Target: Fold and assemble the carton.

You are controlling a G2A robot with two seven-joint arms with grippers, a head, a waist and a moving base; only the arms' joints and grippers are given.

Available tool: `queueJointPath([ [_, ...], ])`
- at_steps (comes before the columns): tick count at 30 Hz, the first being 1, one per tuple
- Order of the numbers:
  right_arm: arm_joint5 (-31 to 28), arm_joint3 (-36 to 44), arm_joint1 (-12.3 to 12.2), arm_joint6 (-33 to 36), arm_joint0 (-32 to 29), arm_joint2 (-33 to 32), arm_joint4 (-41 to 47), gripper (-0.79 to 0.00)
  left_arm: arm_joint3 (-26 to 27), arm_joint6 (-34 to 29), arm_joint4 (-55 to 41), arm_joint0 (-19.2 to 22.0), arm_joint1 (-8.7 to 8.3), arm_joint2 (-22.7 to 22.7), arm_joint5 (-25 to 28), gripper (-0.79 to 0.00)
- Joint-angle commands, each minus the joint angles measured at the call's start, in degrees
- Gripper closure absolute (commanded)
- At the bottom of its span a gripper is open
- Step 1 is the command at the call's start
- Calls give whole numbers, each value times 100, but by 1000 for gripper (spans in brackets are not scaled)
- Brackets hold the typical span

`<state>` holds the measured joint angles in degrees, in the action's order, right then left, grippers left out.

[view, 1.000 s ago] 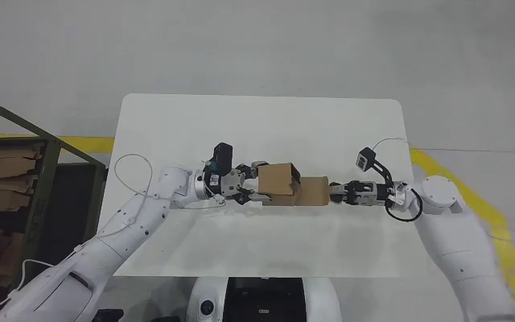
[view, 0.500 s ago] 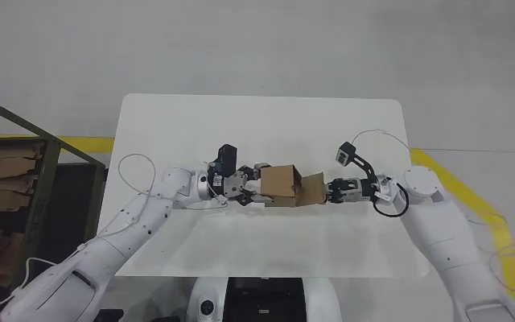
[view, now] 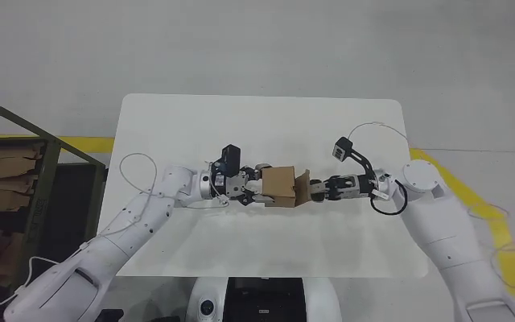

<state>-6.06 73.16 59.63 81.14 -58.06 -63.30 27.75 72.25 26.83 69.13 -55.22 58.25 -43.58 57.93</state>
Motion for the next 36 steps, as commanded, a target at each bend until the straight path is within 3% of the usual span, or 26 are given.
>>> queueJointPath([
  [1,53,121,-28,-46,-37,-54,-120,0,-1,-42,9,-2,13,-7,-15,-514],
  [13,339,594,-125,-184,-169,-162,-534,-142,56,-235,118,-82,61,-110,-140,-523],
  [36,474,532,-113,-218,130,93,-643,-65,138,-304,242,-210,117,-317,-52,-545],
])
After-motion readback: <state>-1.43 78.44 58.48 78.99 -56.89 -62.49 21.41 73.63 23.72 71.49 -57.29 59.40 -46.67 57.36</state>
